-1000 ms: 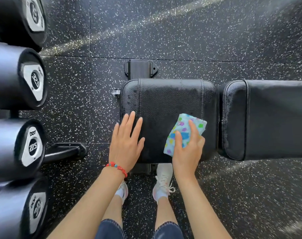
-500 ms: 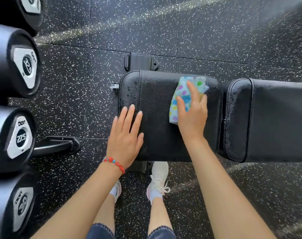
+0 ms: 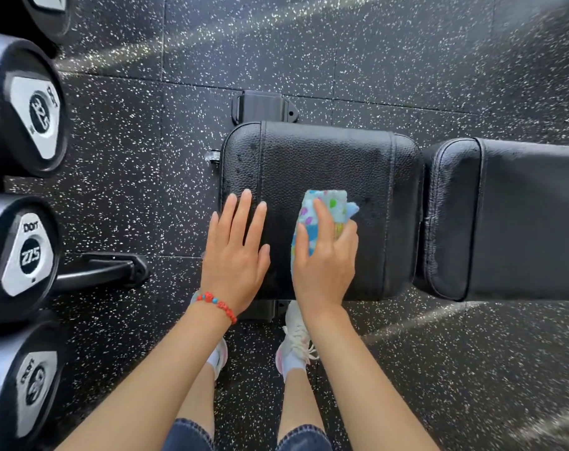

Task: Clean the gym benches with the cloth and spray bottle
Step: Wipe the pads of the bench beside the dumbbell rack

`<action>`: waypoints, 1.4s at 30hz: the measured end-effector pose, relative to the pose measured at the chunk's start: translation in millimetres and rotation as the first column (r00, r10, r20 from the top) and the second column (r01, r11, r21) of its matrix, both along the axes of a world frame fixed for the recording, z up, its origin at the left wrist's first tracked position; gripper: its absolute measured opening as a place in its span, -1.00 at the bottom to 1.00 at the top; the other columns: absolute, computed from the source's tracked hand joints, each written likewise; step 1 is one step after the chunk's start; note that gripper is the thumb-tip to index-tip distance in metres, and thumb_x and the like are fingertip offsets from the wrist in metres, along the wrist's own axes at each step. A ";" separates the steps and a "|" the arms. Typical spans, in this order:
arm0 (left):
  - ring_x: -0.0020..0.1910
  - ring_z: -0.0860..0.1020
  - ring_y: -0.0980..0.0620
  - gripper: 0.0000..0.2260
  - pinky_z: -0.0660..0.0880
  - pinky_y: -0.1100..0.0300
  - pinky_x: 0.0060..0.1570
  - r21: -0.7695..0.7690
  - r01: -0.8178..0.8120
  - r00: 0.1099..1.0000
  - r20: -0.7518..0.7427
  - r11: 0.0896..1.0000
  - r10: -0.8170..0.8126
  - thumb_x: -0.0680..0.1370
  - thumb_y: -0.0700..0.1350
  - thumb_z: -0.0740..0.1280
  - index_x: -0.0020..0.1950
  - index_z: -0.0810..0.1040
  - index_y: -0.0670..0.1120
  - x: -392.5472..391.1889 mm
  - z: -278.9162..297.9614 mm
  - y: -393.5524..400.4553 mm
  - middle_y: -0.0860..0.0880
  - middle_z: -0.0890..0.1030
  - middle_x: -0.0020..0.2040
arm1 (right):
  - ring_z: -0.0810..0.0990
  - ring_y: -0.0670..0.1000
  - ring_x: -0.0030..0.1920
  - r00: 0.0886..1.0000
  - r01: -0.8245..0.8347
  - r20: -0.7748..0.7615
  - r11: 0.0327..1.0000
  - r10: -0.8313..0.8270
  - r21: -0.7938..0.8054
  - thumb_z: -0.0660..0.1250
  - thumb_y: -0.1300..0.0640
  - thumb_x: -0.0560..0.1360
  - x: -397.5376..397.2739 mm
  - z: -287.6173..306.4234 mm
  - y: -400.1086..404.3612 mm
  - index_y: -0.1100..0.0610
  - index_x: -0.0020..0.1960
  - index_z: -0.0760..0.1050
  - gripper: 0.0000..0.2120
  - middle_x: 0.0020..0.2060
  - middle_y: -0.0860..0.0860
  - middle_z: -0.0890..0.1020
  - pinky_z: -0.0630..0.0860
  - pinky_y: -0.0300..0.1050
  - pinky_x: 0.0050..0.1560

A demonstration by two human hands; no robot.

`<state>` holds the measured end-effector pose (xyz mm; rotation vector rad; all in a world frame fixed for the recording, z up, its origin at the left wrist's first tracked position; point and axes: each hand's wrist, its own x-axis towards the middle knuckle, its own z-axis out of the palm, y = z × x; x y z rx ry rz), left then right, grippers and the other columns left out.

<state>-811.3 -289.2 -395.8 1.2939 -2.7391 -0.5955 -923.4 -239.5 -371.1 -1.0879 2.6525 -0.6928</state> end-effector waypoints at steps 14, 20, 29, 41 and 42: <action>0.43 0.17 -0.27 -0.53 0.20 -0.24 0.33 0.038 -0.003 1.000 0.018 0.999 0.002 0.54 -0.08 0.08 0.43 0.25 -0.24 -1.8 7.1 -0.2 -0.27 0.23 0.44 | 0.55 0.31 -0.13 0.993 0.067 -0.096 0.998 -0.067 -0.005 0.35 0.20 0.48 -61.6 -1.8 21.1 0.22 0.24 0.49 -0.66 -0.04 0.34 0.50 0.54 0.06 -0.18; 0.44 0.13 -0.24 -0.52 0.17 -0.23 0.36 0.039 -0.001 1.000 0.010 0.999 0.000 0.55 -0.07 0.07 0.44 0.23 -0.22 -1.1 3.3 1.0 -0.26 0.21 0.46 | 0.53 0.31 -0.05 0.997 0.051 -0.059 0.998 -0.050 0.024 0.32 0.13 0.51 -80.2 -2.2 2.7 0.16 0.30 0.43 -0.62 0.07 0.32 0.47 0.49 0.06 -0.18; 0.43 0.18 -0.28 -0.54 0.24 -0.27 0.31 0.084 -0.008 1.000 0.018 0.996 0.006 0.54 -0.11 0.11 0.42 0.26 -0.25 -4.1 15.0 -0.9 -0.29 0.24 0.44 | 0.55 0.28 -0.24 0.989 0.001 -0.150 0.996 0.013 0.093 0.39 0.20 0.46 -57.5 -1.4 30.7 0.23 0.23 0.50 -0.65 -0.12 0.33 0.52 0.53 -0.03 -0.33; 0.39 0.24 -0.32 -0.50 0.18 -0.28 0.30 0.115 0.101 0.995 0.004 0.988 -0.102 0.43 -0.23 0.39 0.34 0.37 -0.28 -29.7 48.1 24.1 -0.32 0.31 0.39 | 0.48 0.07 -0.10 0.970 0.171 0.184 0.985 -0.162 -0.034 0.36 0.18 0.49 -68.1 35.0 89.2 0.05 0.31 0.44 -0.61 0.04 0.22 0.47 0.26 -0.36 -0.09; 0.39 0.24 -0.32 -0.50 0.18 -0.28 0.30 0.119 0.107 0.994 -0.002 0.987 -0.108 0.43 -0.23 0.39 0.34 0.38 -0.28 -35.9 50.7 28.5 -0.31 0.31 0.39 | 0.45 0.01 -0.11 0.968 0.192 0.175 0.980 -0.180 -0.050 0.36 0.19 0.49 -76.7 37.6 91.6 0.06 0.31 0.44 -0.61 0.03 0.22 0.47 0.23 -0.39 -0.09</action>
